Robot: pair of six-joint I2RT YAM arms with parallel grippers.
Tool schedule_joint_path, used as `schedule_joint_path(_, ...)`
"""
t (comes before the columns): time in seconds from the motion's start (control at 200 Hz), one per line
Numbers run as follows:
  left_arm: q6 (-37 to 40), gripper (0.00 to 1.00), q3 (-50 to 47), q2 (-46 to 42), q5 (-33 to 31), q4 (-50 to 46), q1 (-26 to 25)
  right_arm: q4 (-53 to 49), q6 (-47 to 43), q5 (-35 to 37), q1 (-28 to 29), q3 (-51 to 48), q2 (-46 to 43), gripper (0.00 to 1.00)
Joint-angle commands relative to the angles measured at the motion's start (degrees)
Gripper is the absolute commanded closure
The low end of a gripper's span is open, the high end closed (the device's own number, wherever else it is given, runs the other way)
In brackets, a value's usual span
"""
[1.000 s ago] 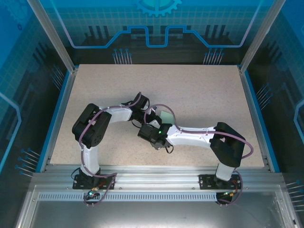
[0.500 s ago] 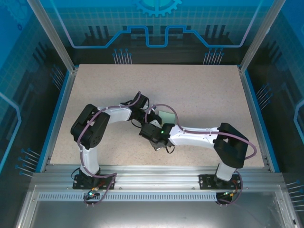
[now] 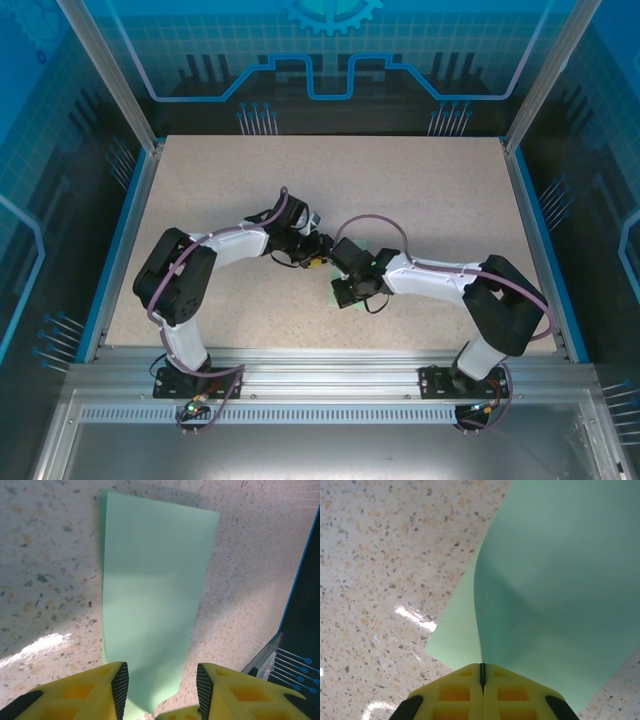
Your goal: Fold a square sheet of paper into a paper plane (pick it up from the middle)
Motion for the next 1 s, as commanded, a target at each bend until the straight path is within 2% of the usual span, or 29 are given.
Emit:
schedule_joint_path(0.0, 0.9, 0.57, -1.5, -2.5, -0.3, -1.1, -0.3, 4.4, -1.5, -6.5, -3.1, -1.7, -3.0, 0.94)
schedule_joint_path(0.505, 2.6, 0.66, -2.2, -2.3, 2.2, -0.4, -0.7, 6.4, -6.3, -19.8, -14.4, -6.0, -4.8, 0.90)
schedule_joint_path(0.995, 3.1, 0.65, -0.8, -1.4, 2.5, -0.9, -1.9, 1.1, -12.0, -21.5, -19.7, -3.4, -3.0, 0.87)
